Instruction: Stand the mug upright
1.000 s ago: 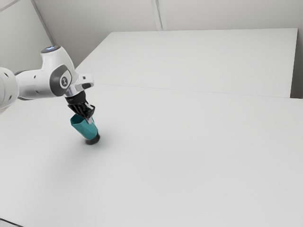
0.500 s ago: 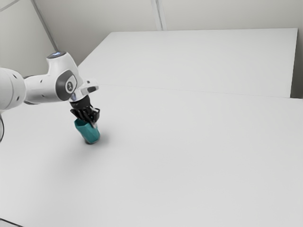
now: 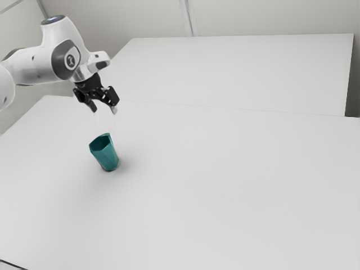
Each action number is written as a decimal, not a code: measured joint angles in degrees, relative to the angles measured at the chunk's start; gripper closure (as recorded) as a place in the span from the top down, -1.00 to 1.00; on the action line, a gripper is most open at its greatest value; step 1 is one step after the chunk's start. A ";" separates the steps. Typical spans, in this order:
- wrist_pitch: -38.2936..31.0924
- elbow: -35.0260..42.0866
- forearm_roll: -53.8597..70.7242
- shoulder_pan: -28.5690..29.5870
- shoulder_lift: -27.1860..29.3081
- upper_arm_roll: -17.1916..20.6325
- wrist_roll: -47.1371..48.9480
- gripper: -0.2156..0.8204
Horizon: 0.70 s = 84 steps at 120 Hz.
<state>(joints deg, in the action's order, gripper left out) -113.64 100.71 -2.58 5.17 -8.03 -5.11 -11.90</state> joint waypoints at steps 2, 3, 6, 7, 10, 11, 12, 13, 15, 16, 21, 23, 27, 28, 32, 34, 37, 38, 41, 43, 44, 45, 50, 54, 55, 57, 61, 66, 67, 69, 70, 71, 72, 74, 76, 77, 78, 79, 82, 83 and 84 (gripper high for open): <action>0.87 -0.77 0.05 -0.16 0.25 0.03 0.00 0.48; 1.28 -1.08 0.07 -0.26 0.44 0.04 -0.01 0.48; 2.45 -1.82 0.16 -0.54 0.99 0.08 -0.01 0.49; 2.83 -2.07 0.18 -0.64 1.16 0.10 -0.01 0.50; 4.02 -2.96 0.26 -0.92 1.58 0.13 -0.02 0.51; 4.41 -3.30 0.29 -1.01 1.68 0.14 -0.02 0.51; 4.81 -3.63 0.32 -1.10 1.77 0.15 -0.02 0.51; 5.20 -3.96 0.35 -1.18 1.84 0.15 -0.02 0.51; 5.98 -4.55 0.38 -1.33 2.04 0.16 -0.03 0.52; 6.36 -4.81 0.40 -1.39 2.16 0.17 -0.03 0.52; 8.08 -5.64 0.48 -1.66 3.17 0.15 -0.03 0.53; 8.72 -5.84 0.51 -1.78 3.64 0.12 -0.03 0.54; 9.88 -6.09 0.56 -2.00 4.63 0.07 -0.03 0.54; 10.15 -6.13 0.57 -2.05 4.83 0.06 -0.03 0.55; 11.11 -6.25 0.62 -2.24 5.58 0.01 -0.04 0.55; 11.56 -6.28 0.64 -2.36 5.88 -0.03 -0.04 0.55; 12.18 -6.32 0.68 -2.52 6.26 -0.08 -0.04 0.56; 12.38 -6.33 0.68 -2.56 6.36 -0.09 -0.05 0.56; 12.92 -6.35 0.71 -2.69 6.66 -0.12 -0.05 0.56; 13.25 -6.36 0.72 -2.79 6.83 -0.16 -0.05 0.56; 13.40 -6.36 0.73 -2.84 6.90 -0.17 -0.05 0.56; 13.55 -6.36 0.73 -2.87 6.99 -0.17 -0.06 0.56; 14.20 -6.37 0.76 -3.09 7.37 -0.24 -0.07 0.57; 14.64 -6.38 0.76 -3.26 7.53 -0.30 -0.08 0.57; 14.73 -6.38 0.75 -3.31 7.56 -0.32 -0.08 0.57; 14.92 -6.38 0.75 -3.39 7.61 -0.35 -0.08 0.57; 15.25 -6.38 0.75 -3.53 7.64 -0.38 -0.09 0.57; 15.59 -6.38 0.74 -3.68 7.69 -0.41 -0.10 0.58; 15.65 -6.38 0.74 -3.70 7.69 -0.41 -0.10 0.58; 15.77 -6.39 0.74 -3.76 7.70 -0.42 -0.10 0.58; 15.82 -6.39 0.74 -3.78 7.71 -0.42 -0.11 0.58; 15.87 -6.40 0.74 -3.81 7.71 -0.42 -0.11 0.58; 15.92 -6.41 0.74 -3.83 7.72 -0.42 -0.11 0.58; 16.02 -6.40 0.74 -3.88 7.70 -0.42 -0.11 0.58; 16.10 -6.41 0.74 -3.93 7.70 -0.43 -0.11 0.58; 16.14 -6.41 0.74 -3.95 7.70 -0.43 -0.12 0.58; 16.17 -6.42 0.74 -3.97 7.71 -0.43 -0.12 0.58; 16.21 -6.43 0.73 -4.00 7.71 -0.43 -0.12 0.58; 16.31 -6.44 0.73 -4.07 7.72 -0.43 -0.12 0.58; 16.35 -6.45 0.73 -4.09 7.72 -0.43 -0.13 0.58; 16.37 -6.45 0.73 -4.11 7.71 -0.43 -0.13 0.58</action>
<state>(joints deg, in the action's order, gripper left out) -97.27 94.26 -1.84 1.06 -0.32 -5.54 -12.03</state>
